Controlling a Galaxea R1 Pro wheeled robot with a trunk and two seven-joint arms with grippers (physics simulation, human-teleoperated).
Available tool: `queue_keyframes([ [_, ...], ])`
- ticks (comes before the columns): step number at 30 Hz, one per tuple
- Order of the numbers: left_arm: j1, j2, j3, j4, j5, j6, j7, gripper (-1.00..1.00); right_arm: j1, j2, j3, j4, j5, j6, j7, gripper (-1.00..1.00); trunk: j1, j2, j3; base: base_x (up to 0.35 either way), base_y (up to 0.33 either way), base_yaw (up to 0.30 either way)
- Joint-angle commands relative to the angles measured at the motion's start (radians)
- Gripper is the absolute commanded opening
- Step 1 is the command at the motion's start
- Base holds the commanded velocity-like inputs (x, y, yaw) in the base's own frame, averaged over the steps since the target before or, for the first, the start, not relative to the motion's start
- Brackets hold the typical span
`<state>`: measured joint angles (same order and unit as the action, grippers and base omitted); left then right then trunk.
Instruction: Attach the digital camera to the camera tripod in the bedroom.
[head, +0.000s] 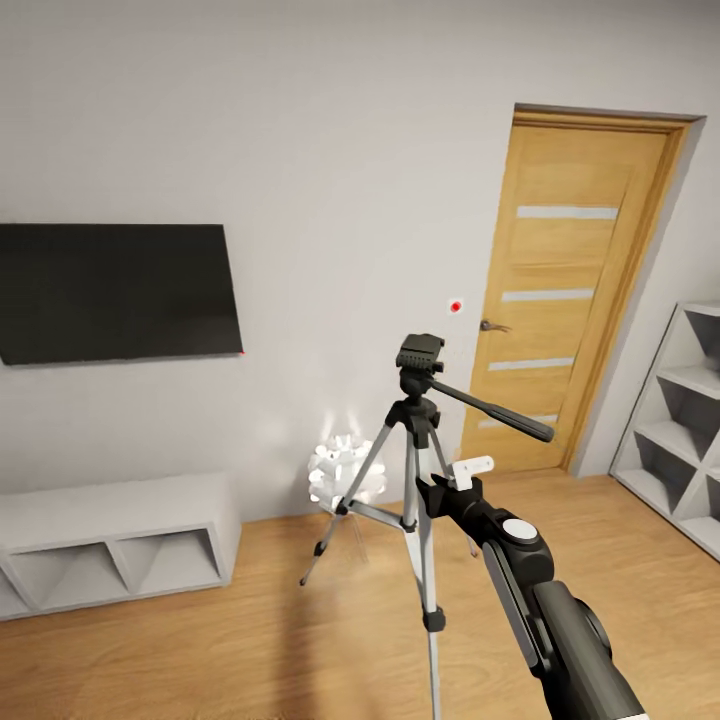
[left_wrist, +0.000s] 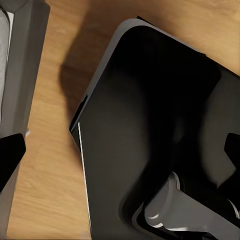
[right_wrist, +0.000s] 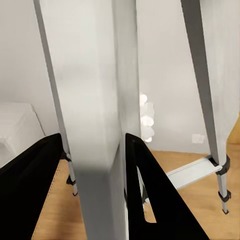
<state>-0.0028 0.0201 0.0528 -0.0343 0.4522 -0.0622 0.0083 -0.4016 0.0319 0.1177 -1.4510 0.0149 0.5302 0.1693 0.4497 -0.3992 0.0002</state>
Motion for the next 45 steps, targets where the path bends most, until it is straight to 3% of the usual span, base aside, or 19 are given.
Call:
queue_keyframes([
  [1,0.0,0.0,0.005,0.001,-0.003,-0.002,0.001,1.0,0.0,0.0,-0.001,-0.002,0.0,0.005,0.004,-1.0,0.0,-0.001,0.0,0.0,0.0,0.174],
  [20,0.0,0.0,0.005,0.001,-0.004,-0.002,0.001,1.0,0.0,0.0,-0.001,0.0,0.006,0.004,-0.001,-1.0,0.0,-0.001,0.0,0.0,0.0,0.01],
  [25,0.0,0.0,0.005,0.001,-0.004,-0.002,0.001,1.0,0.0,0.0,-0.001,0.0,0.002,0.063,0.002,-1.0,0.0,-0.001,0.0,0.0,0.0,0.021],
  [45,0.0,0.0,0.005,0.001,-0.004,-0.002,0.001,1.0,0.0,0.0,-0.001,0.0,0.01,0.09,0.002,-1.0,0.0,-0.001,0.0,0.0,0.0,0.242],
])
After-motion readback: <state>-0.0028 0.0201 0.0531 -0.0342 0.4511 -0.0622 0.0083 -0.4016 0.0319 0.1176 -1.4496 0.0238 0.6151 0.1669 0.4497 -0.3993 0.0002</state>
